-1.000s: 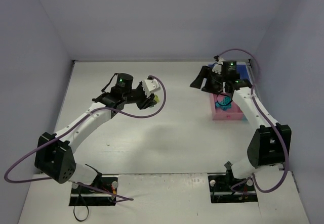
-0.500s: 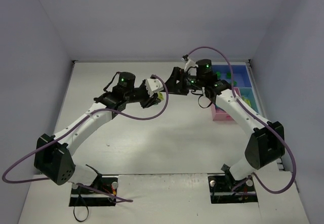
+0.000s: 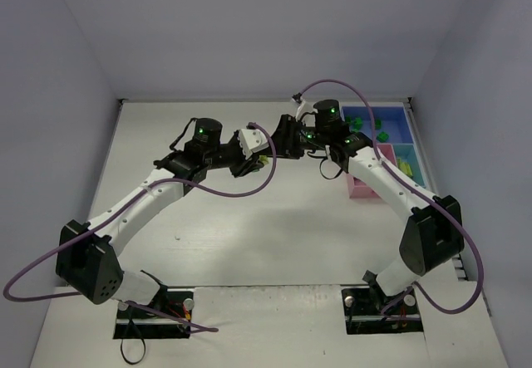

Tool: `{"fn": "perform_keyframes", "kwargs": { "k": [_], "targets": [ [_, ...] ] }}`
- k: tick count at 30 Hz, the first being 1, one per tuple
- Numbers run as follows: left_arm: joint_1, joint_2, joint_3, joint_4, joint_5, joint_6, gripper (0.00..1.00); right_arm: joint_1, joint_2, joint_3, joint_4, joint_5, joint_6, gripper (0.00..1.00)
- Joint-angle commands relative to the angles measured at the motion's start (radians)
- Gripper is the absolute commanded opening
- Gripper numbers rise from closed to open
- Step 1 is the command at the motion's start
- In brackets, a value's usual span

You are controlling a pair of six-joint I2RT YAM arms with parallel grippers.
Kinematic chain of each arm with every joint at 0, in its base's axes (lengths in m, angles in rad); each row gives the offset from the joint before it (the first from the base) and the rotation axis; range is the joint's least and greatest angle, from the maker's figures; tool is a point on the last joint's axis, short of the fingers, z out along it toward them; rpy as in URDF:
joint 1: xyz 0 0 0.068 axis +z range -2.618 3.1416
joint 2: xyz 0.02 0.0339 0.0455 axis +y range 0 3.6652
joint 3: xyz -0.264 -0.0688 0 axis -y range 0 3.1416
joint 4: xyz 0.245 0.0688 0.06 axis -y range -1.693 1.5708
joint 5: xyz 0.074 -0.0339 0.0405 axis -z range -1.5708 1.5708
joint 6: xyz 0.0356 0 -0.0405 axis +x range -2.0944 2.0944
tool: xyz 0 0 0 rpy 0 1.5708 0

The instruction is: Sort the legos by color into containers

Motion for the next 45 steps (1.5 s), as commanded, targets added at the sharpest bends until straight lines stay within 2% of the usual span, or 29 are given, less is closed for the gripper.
{"fn": "perform_keyframes", "kwargs": {
  "k": [1,7,12,14,21,23,27,28,30,36,40,45],
  "targets": [
    [-0.008,-0.058,0.060,0.070,0.016,0.011,0.01,0.008,0.002,0.003,0.073,0.003,0.004,0.40],
    [-0.015,-0.063,0.048,0.072,0.009,0.014,0.01,0.013,0.007,-0.011,0.073,0.003,0.011,0.39],
    [-0.023,-0.064,0.045,0.075,0.000,0.013,0.01,0.019,0.013,-0.014,0.070,0.010,0.013,0.52],
    [-0.023,-0.067,0.045,0.078,-0.005,0.016,0.01,0.021,0.012,-0.020,0.067,0.018,0.011,0.54],
    [-0.023,-0.072,0.036,0.069,-0.014,0.020,0.01,0.021,-0.005,-0.041,0.058,0.059,-0.001,0.52],
    [-0.023,-0.072,0.036,0.072,-0.011,0.019,0.01,0.021,-0.004,-0.040,0.059,0.056,-0.003,0.47],
    [-0.023,-0.069,0.037,0.076,-0.005,0.016,0.01,0.022,-0.002,-0.034,0.062,0.041,-0.006,0.28],
    [-0.023,-0.069,0.039,0.076,-0.005,0.016,0.01,0.022,-0.004,-0.032,0.064,0.037,-0.006,0.16],
    [-0.025,-0.064,0.039,0.073,-0.010,0.022,0.01,0.022,-0.004,-0.026,0.064,0.027,-0.009,0.00],
    [-0.023,-0.064,0.031,0.029,-0.027,0.078,0.35,0.018,-0.016,-0.020,0.064,0.007,-0.010,0.00],
    [-0.020,-0.061,0.034,-0.034,-0.028,0.134,0.50,0.015,-0.022,-0.018,0.062,-0.006,-0.013,0.00],
    [-0.011,-0.050,0.054,-0.086,0.004,0.169,0.51,0.013,-0.021,-0.017,0.062,-0.025,-0.018,0.00]
  ]
}}
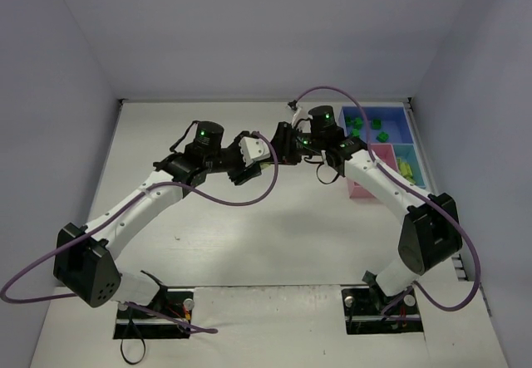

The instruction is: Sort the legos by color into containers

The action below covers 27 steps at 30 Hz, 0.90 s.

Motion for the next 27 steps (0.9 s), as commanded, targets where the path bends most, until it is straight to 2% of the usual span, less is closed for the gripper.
{"fn": "perform_keyframes", "kwargs": {
  "k": [1,14,19,21,27],
  "targets": [
    [0.008,-0.027,0.054,-0.020,0.042,0.054,0.51,-0.004,-0.030,0.029,0.043,-0.045,-0.016,0.00],
    [0.011,0.030,0.080,-0.007,0.098,0.051,0.50,-0.003,-0.031,0.023,0.041,-0.085,-0.030,0.00],
    [0.017,0.048,0.092,-0.028,0.119,0.049,0.43,-0.004,-0.044,0.015,0.041,-0.084,-0.039,0.00],
    [0.021,0.050,0.094,-0.039,0.125,0.048,0.34,-0.004,-0.045,0.013,0.040,-0.082,-0.042,0.00],
    [0.032,0.036,0.075,-0.053,0.108,0.046,0.34,-0.013,-0.051,0.016,0.040,-0.073,-0.047,0.00]
  ]
}}
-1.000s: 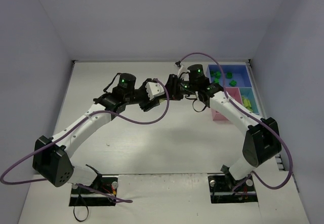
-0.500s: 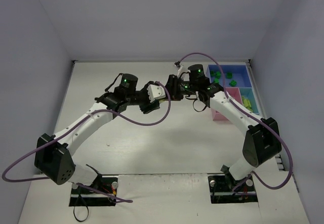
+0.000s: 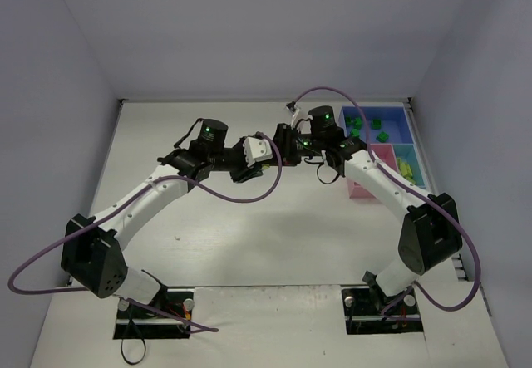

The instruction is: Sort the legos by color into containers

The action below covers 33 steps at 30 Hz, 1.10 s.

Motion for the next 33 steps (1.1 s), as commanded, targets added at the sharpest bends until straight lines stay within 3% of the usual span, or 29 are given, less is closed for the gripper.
{"fn": "perform_keyframes", "kwargs": {
  "k": [1,7,14,23,33],
  "targets": [
    [0.019,-0.035,0.033,0.012,0.020,0.010,0.35,-0.011,-0.049,0.019,0.045,-0.025,-0.023,0.00],
    [0.029,-0.039,0.024,0.011,0.025,0.010,0.41,-0.011,-0.039,0.026,0.045,-0.032,-0.021,0.00],
    [0.032,-0.023,0.024,0.024,0.046,0.002,0.40,-0.010,-0.037,0.030,0.045,-0.032,-0.020,0.00],
    [0.035,0.000,0.030,0.067,0.052,-0.053,0.13,-0.017,-0.032,0.015,0.043,-0.026,-0.026,0.00],
    [0.066,0.004,-0.062,0.139,0.058,-0.125,0.03,-0.175,-0.077,0.004,-0.015,-0.049,-0.083,0.02]
  ]
}}
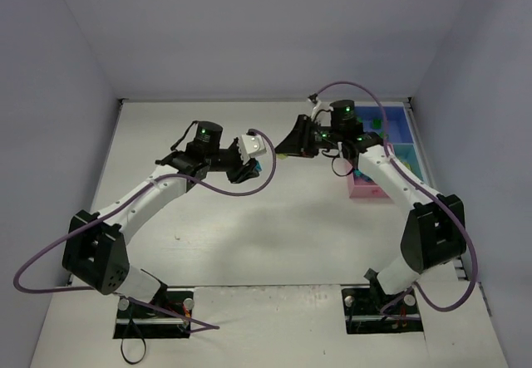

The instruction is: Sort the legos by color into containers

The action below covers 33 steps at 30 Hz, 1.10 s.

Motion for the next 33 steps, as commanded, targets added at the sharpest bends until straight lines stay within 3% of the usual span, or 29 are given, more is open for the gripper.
{"fn": "perform_keyframes", "kwargs": {
  "k": [1,5,8,12,16,20,27,31,32,33],
  "targets": [
    [0.030,-0.011,-0.023,0.072,0.023,-0.049,0.03,-0.092,-0.073,0.010,-0.013,-0.021,-0.055,0.03],
    [0.030,-0.008,-0.035,0.085,0.017,-0.091,0.03,-0.163,-0.088,0.019,-0.074,-0.018,-0.134,0.03],
    [0.030,-0.019,-0.030,0.065,-0.008,-0.115,0.03,-0.269,-0.108,0.040,-0.178,0.081,-0.206,0.00],
    [0.030,-0.077,-0.033,0.040,-0.049,-0.140,0.03,-0.426,-0.141,0.034,-0.258,0.459,-0.229,0.00],
    [0.030,-0.125,-0.073,0.052,-0.087,-0.174,0.03,-0.566,-0.136,0.011,-0.263,0.703,-0.222,0.00],
    [0.021,-0.166,-0.110,0.084,-0.113,-0.189,0.03,-0.703,-0.054,0.050,-0.263,0.779,-0.229,0.03],
    [0.001,-0.188,-0.101,0.078,-0.141,-0.188,0.03,-0.769,0.129,0.137,-0.261,0.790,-0.194,0.10],
    [-0.003,-0.192,-0.101,0.080,-0.144,-0.185,0.03,-0.769,0.204,0.146,-0.258,0.799,-0.188,0.26],
    [-0.003,-0.189,-0.101,0.078,-0.144,-0.185,0.03,-0.769,0.214,0.145,-0.258,0.804,-0.188,0.38],
    [-0.005,-0.186,-0.098,0.078,-0.143,-0.185,0.03,-0.769,0.218,0.143,-0.258,0.801,-0.187,0.43]
  ]
}}
